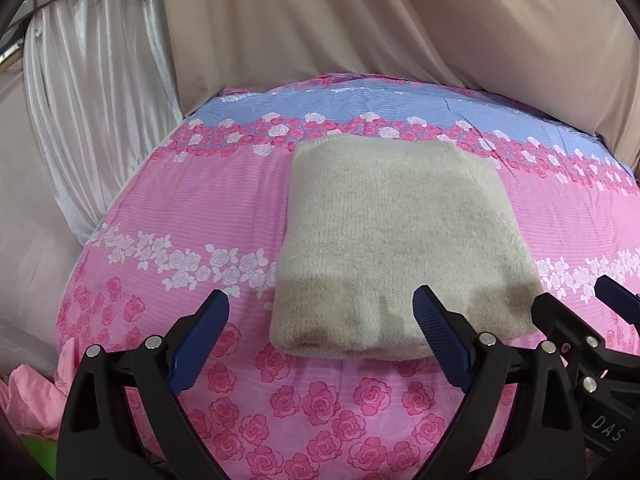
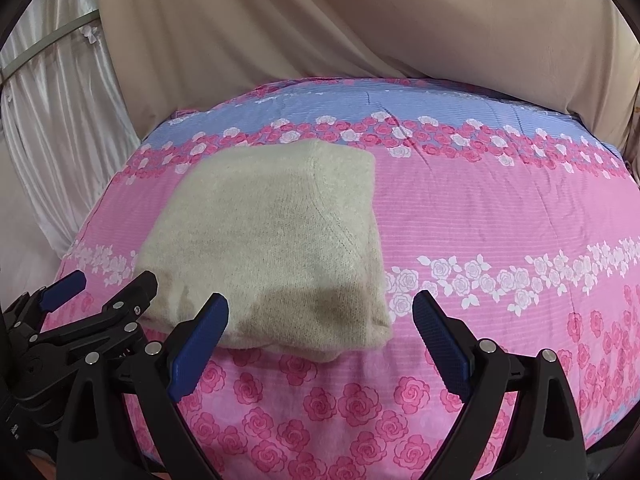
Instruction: Fold small clothes
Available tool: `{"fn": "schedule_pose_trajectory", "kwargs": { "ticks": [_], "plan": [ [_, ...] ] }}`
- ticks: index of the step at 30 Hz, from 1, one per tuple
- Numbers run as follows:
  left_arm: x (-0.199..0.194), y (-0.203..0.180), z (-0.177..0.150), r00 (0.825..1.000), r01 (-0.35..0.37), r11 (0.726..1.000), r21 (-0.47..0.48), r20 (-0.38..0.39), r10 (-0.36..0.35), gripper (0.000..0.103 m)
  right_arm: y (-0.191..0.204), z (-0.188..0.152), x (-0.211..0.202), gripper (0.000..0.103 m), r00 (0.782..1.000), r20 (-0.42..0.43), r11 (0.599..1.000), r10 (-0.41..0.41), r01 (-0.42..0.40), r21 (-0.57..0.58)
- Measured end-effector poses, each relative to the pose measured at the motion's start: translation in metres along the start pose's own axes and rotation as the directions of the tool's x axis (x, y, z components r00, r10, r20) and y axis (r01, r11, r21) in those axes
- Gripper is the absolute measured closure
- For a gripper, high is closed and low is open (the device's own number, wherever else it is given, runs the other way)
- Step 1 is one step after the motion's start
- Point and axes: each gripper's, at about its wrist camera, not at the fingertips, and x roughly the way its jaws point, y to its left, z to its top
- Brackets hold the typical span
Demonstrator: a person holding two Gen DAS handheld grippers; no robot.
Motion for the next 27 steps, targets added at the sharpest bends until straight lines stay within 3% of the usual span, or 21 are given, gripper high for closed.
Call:
{"fn": "schedule_pose_trajectory", "kwargs": {
  "ticks": [19, 27],
  "plan": [
    [0.0054, 0.0001, -0.0001, 1.000, -0.014, 1.000, 0.002, -0.013, 0.014, 0.013, 0.0023, -0.0006, 0.0011, 0.012, 1.000, -0.001, 1.000, -0.001, 0.001, -0.002],
    [0.0080, -0.0013, -0.0015, 1.000, -0.010, 1.000, 0.010, -0.019, 0.010, 0.018, 0.0025, -0.0004, 0.0041, 0.012, 1.000, -0.006, 1.000, -0.003, 0.003, -0.004]
  ]
}}
